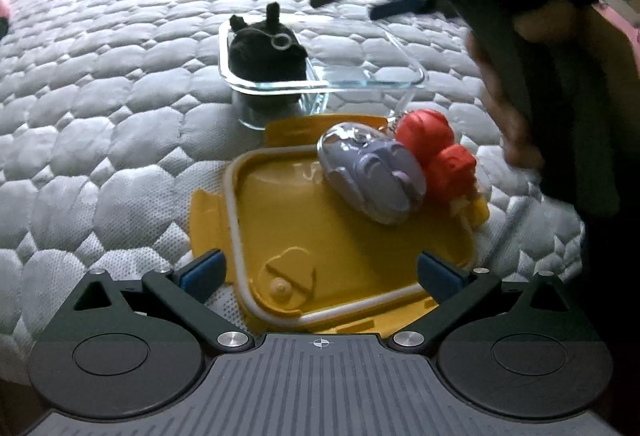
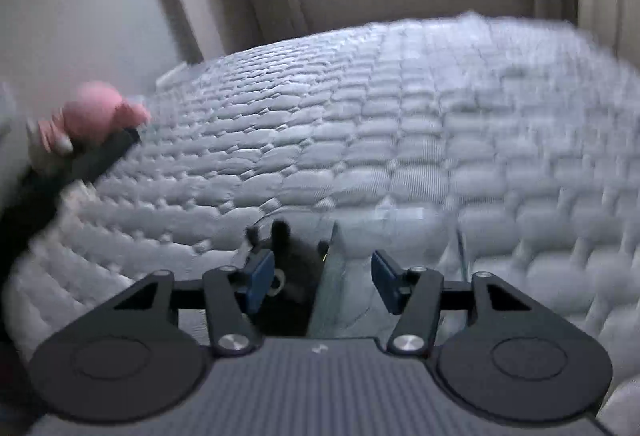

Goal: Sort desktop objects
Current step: 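Move the right gripper to the red toy figure and grasp it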

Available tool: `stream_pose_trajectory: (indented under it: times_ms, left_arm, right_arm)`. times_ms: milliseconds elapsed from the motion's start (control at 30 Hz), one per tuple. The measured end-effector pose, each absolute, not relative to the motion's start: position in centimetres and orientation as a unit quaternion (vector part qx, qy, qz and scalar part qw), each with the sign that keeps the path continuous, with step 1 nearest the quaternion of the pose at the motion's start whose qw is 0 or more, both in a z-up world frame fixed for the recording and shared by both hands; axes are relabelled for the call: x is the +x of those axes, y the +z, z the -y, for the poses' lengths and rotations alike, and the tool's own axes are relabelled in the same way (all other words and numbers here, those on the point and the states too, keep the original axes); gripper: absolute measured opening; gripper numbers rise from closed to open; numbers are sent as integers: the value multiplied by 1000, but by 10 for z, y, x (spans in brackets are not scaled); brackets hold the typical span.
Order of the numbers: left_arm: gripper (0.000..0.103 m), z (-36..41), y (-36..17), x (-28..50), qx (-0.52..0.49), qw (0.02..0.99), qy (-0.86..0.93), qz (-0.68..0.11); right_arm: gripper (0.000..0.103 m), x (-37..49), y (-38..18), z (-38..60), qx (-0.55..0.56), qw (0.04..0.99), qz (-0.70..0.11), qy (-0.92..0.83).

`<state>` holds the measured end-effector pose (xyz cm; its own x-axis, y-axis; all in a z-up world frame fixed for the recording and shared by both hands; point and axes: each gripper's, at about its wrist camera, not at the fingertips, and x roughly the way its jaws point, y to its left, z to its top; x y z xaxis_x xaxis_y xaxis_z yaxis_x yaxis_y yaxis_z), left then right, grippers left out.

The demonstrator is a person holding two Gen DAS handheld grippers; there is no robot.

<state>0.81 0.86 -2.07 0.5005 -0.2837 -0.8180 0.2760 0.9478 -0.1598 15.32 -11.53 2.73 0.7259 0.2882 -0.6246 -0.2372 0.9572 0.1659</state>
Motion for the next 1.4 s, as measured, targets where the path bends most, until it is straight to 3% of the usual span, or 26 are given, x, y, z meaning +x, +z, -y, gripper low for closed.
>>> stream_pose_trajectory:
  times_ms: [167,267,433,533,667,800,900,1100,1267,1400]
  left_arm:
    - [103,-30,-28,12,-31,862,-147,-485]
    - [103,-41,-30,12,-48,862,-142,-483]
    - [103,-47,-31,14,-69,861,-141,-483]
    - [103,-42,-28,11,-68,863,-153,-476]
    - [103,-36,-23,6,-51,873,-152,-461]
    - [103,-28,-21,13,-59,874,-148,-459]
    - [103,-11,-18,22,-72,871,-147,-463]
    - [103,39,-7,32,-58,852,-205,-479]
    - [103,79,0,21,12,837,-261,-481]
    - [103,103,-7,8,75,819,-289,-491]
  right_arm:
    - [54,180,17,67,-61,911,-366,182]
    - [40,198,3,53,-52,897,-404,172]
    - [42,209,-4,65,22,890,-428,155]
    - [56,206,-5,73,20,889,-427,162]
    - [56,173,10,109,51,905,-388,170]
    - [80,117,26,154,29,938,-315,139]
    - [80,77,19,192,34,954,-279,102]
    - [75,30,-20,250,103,949,-288,81]
    - [65,28,-44,282,231,908,-310,160]
    - [67,33,-44,269,221,895,-316,224]
